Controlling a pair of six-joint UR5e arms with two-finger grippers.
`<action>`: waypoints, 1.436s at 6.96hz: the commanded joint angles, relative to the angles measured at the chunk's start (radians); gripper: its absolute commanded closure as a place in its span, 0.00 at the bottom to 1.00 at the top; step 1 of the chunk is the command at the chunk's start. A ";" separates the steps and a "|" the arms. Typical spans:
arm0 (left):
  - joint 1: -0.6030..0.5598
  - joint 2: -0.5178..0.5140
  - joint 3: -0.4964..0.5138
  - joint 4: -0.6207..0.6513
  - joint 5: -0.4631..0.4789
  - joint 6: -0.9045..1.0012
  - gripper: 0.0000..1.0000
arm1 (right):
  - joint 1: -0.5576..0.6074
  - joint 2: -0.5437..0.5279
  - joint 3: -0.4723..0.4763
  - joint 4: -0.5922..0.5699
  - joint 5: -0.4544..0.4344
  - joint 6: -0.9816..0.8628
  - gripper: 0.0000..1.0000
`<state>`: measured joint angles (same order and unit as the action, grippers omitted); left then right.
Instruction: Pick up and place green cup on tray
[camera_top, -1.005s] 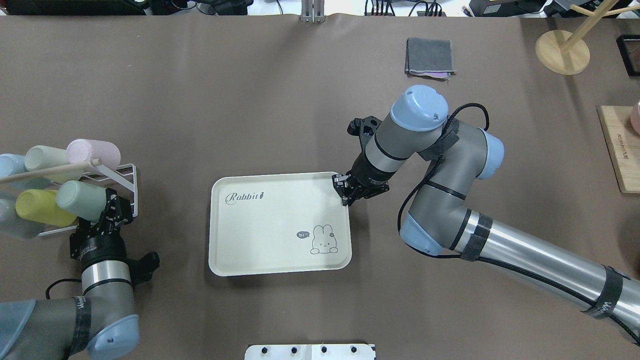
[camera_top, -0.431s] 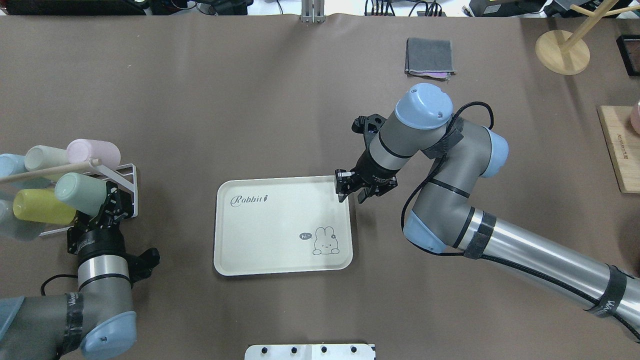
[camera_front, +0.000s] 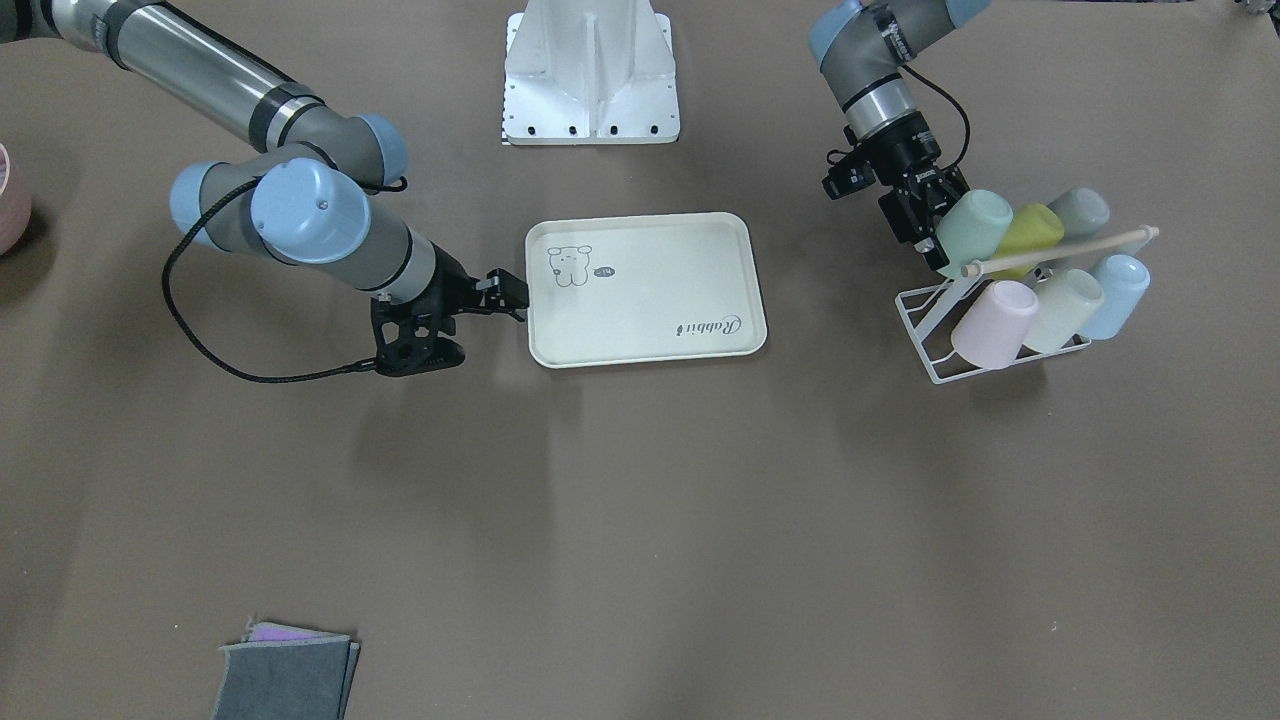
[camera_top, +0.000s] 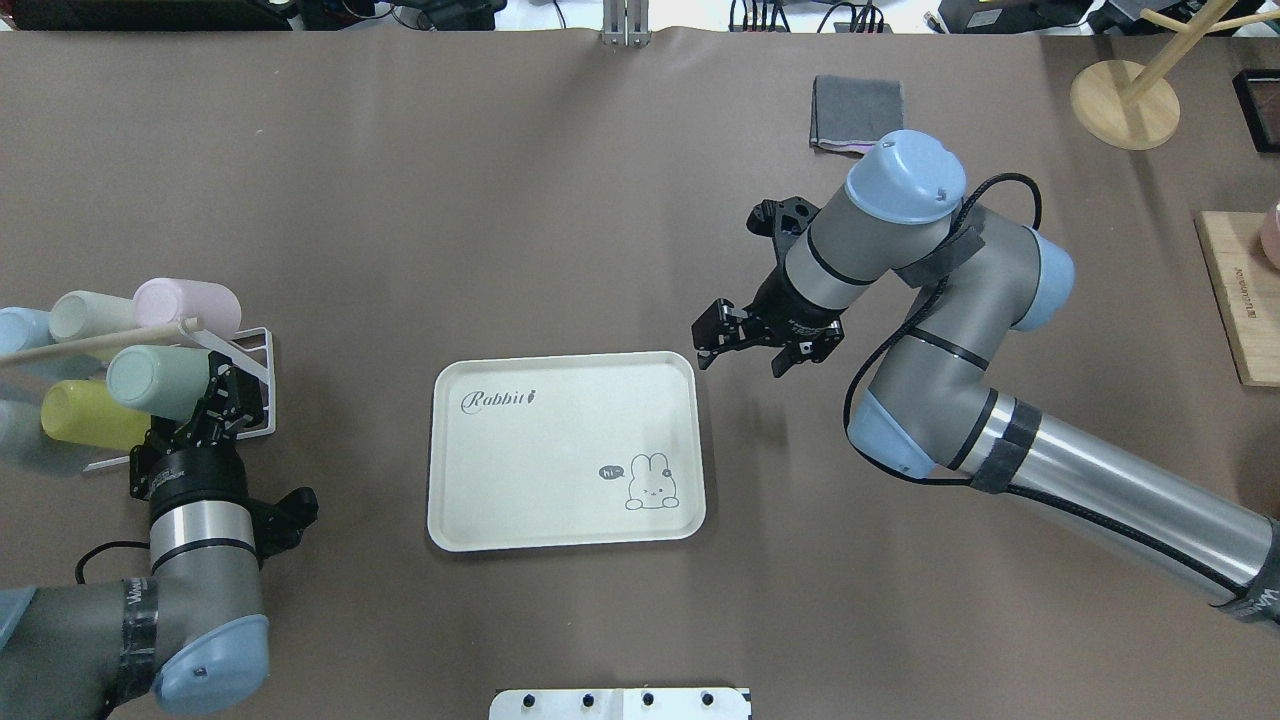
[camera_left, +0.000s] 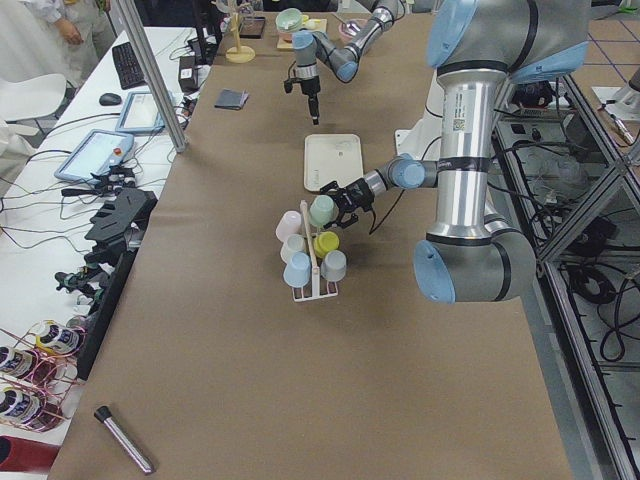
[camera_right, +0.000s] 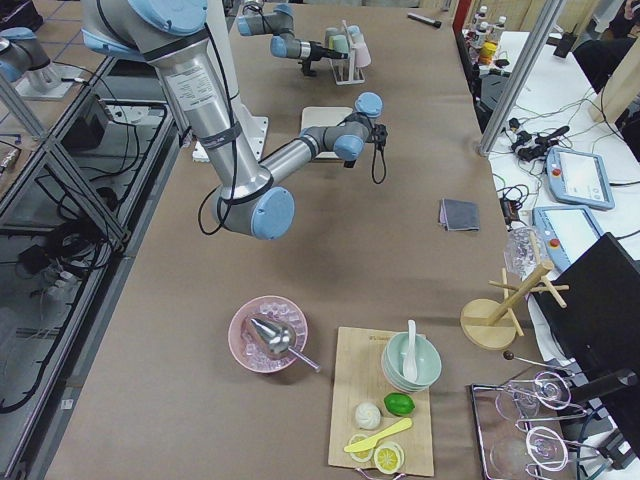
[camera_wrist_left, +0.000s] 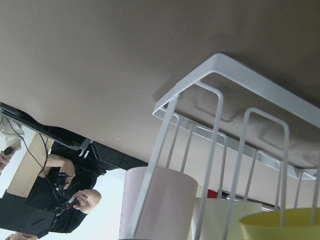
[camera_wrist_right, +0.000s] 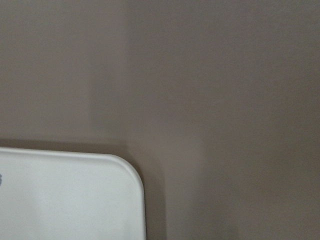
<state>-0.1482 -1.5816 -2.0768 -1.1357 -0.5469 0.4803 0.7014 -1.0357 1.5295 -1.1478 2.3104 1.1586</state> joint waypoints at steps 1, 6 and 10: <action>-0.004 0.003 -0.023 0.001 -0.001 0.020 0.15 | 0.079 -0.094 0.101 -0.041 0.006 -0.116 0.00; -0.011 0.077 -0.115 0.001 -0.001 0.047 0.16 | 0.207 -0.450 0.429 -0.159 0.032 -0.335 0.00; -0.027 0.078 -0.132 0.005 -0.002 0.064 0.23 | 0.407 -0.622 0.462 -0.153 0.047 -0.524 0.00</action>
<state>-0.1739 -1.5038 -2.2071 -1.1334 -0.5495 0.5437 1.0404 -1.5964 1.9860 -1.3014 2.3454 0.7479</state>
